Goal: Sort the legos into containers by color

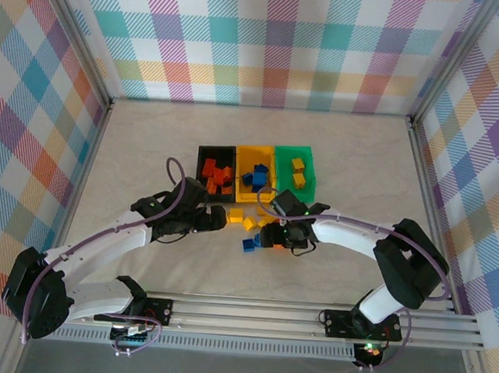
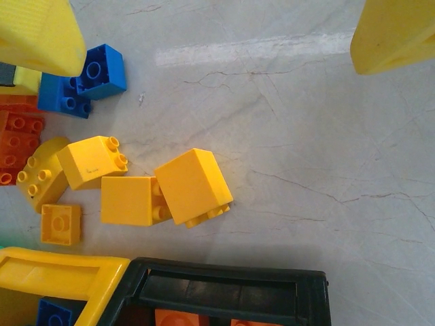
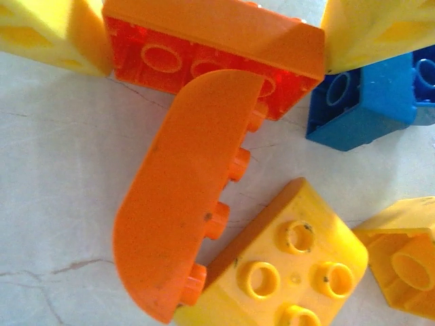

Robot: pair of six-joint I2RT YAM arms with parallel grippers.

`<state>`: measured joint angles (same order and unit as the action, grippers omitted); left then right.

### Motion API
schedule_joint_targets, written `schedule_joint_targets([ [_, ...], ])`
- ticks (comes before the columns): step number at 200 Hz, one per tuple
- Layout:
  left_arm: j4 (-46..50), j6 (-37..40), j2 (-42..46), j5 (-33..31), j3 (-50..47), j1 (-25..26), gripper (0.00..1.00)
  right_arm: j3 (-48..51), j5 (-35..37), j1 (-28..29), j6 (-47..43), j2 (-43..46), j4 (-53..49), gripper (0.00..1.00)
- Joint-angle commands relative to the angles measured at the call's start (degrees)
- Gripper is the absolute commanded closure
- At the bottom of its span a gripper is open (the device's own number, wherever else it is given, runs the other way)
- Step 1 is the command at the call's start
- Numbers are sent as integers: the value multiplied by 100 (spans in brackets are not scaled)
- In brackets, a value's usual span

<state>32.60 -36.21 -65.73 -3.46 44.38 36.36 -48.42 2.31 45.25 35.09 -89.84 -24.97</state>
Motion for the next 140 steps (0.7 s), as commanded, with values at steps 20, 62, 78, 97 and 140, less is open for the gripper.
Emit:
schedule_joint_targets([
  [20,-131,89,-44,96,-66,-68,0,-32,358,27,-48,-76,-127,21],
  [62,-122,105,-73,108,-45,-76,0,-150,314,27,-112,-166,-85,27],
  [78,-98,111,-61,96,-57,-79,0,-134,317,22,-127,-89,-87,33],
  [97,-66,122,-33,61,-57,-86,0,-89,314,25,-160,119,-141,40],
  [140,121,162,97,-101,-122,-180,0,-523,16,39,-531,851,-525,45],
])
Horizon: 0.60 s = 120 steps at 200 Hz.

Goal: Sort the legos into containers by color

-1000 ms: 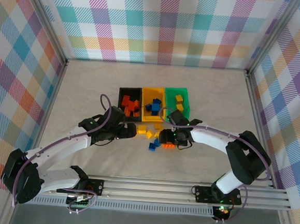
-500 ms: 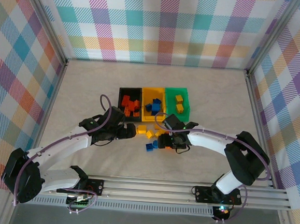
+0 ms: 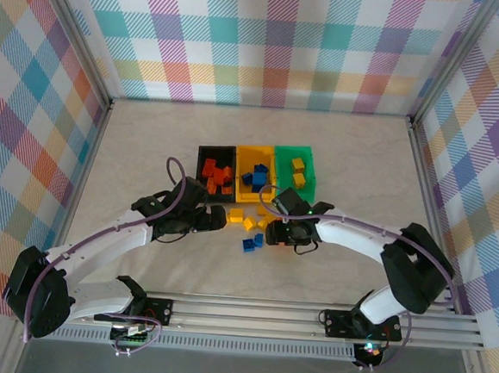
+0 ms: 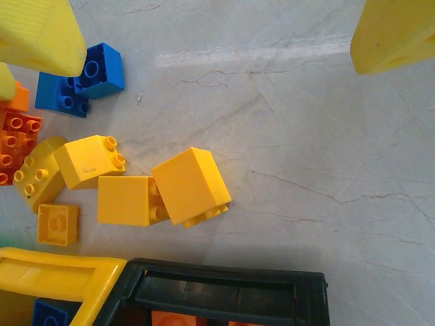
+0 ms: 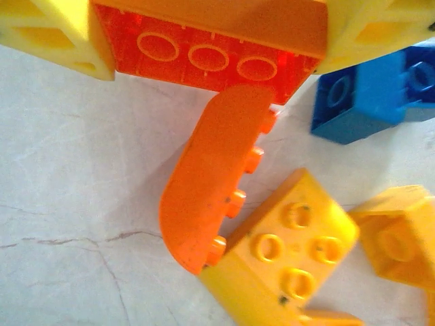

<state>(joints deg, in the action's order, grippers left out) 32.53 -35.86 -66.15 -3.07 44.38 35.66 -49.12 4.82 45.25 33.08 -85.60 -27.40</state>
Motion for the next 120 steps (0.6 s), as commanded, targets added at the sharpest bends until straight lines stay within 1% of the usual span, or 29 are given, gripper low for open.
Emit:
schedule_joint_targets([
  [1,129,125,147,-150,-127,-111,0,-486,-253,38,-338,429,-296,45],
  [13,216,114,241,-230,-188,-161,0,-911,-448,44,-521,337,-353,46],
  [29,318,50,434,-283,-314,-232,0,-1593,-581,78,-665,-72,-333,46],
  [70,622,13,892,-286,-507,-296,0,-3621,-714,131,-894,-1759,-342,45],
  [103,769,52,1072,-227,-586,-305,0,-5316,-658,96,-970,-3089,-772,45],
  [120,813,64,1120,-221,-587,-305,0,-6007,-597,76,-954,-3601,-979,45],
])
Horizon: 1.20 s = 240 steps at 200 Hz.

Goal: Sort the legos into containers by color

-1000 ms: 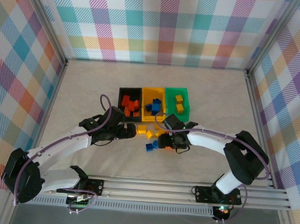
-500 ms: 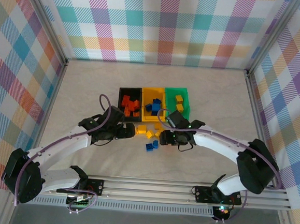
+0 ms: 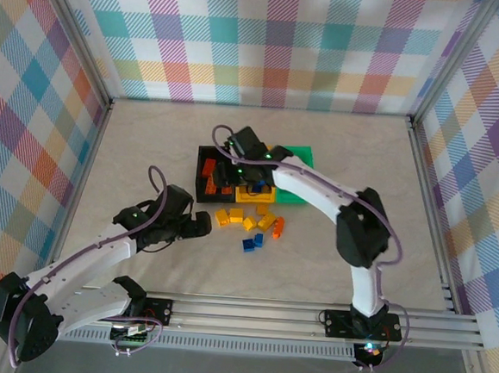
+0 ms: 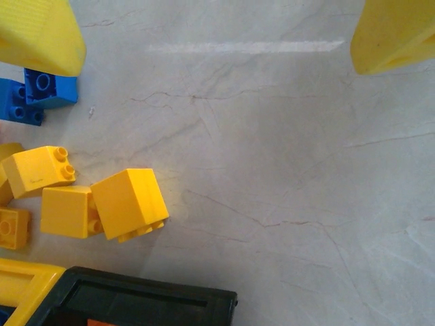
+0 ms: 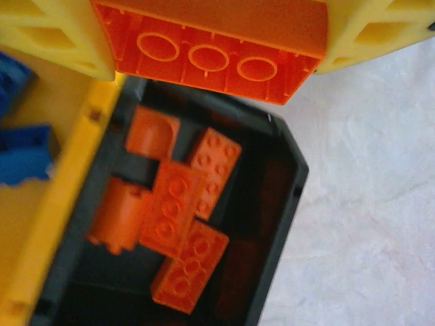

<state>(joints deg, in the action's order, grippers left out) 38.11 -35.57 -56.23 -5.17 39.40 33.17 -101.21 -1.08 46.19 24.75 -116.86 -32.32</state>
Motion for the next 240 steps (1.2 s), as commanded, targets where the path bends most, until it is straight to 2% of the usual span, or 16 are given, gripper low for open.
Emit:
schedule_joint_targets([
  [1,257,39,129,-15,-89,-56,0,-832,-6,-25,-120,-503,-495,45],
  [20,259,50,156,29,-83,-56,0,-1453,9,-49,-116,-945,-694,43],
  [38,232,79,156,90,-75,-63,0,-1920,3,-49,-118,-1277,-903,36],
  [54,215,96,156,130,-64,-56,0,-1930,3,-49,-122,-1269,-844,26],
  [66,202,103,157,155,-64,-56,0,-1779,32,-49,-129,-1133,-730,24],
  [136,-259,177,-319,459,77,-31,0,353,305,-124,-50,553,172,23],
  [168,-679,256,-1083,410,384,168,8,1831,372,-128,50,1650,573,24],
  [195,-845,408,-1927,298,706,324,9,2868,425,-187,210,2456,725,24],
  [240,-964,604,-2881,95,1110,592,9,3741,445,-396,415,3282,866,24],
])
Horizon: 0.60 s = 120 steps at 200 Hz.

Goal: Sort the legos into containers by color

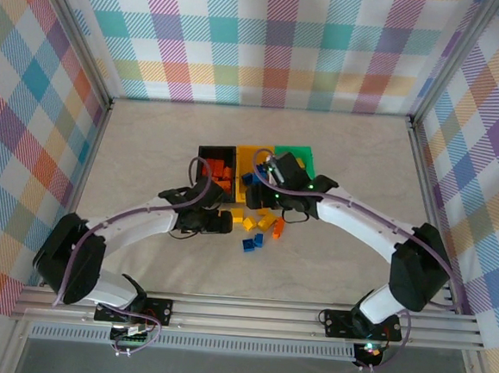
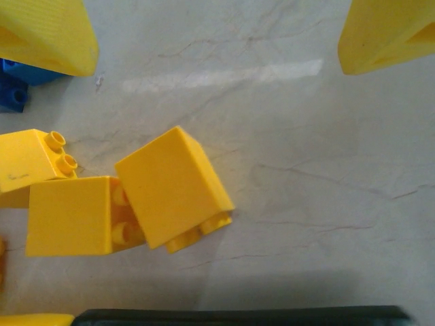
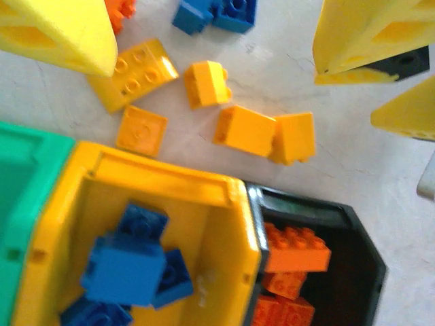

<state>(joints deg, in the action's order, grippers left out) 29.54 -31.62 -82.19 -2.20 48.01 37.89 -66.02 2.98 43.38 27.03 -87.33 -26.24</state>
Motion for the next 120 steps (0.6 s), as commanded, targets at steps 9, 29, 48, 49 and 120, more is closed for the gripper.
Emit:
schedule_joint_targets([
  [9,-128,201,-422,-257,271,120,10,262,60,-134,197,405,258,24],
  [29,-202,200,-654,-408,323,118,13,296,62,-171,188,510,266,24],
  [48,-207,213,-912,-629,418,112,18,291,54,-185,197,549,286,24],
  [49,-205,211,-925,-635,423,109,18,291,54,-182,198,550,286,24],
  [120,-905,251,-1420,-694,482,-45,14,318,41,-216,188,681,294,24],
])
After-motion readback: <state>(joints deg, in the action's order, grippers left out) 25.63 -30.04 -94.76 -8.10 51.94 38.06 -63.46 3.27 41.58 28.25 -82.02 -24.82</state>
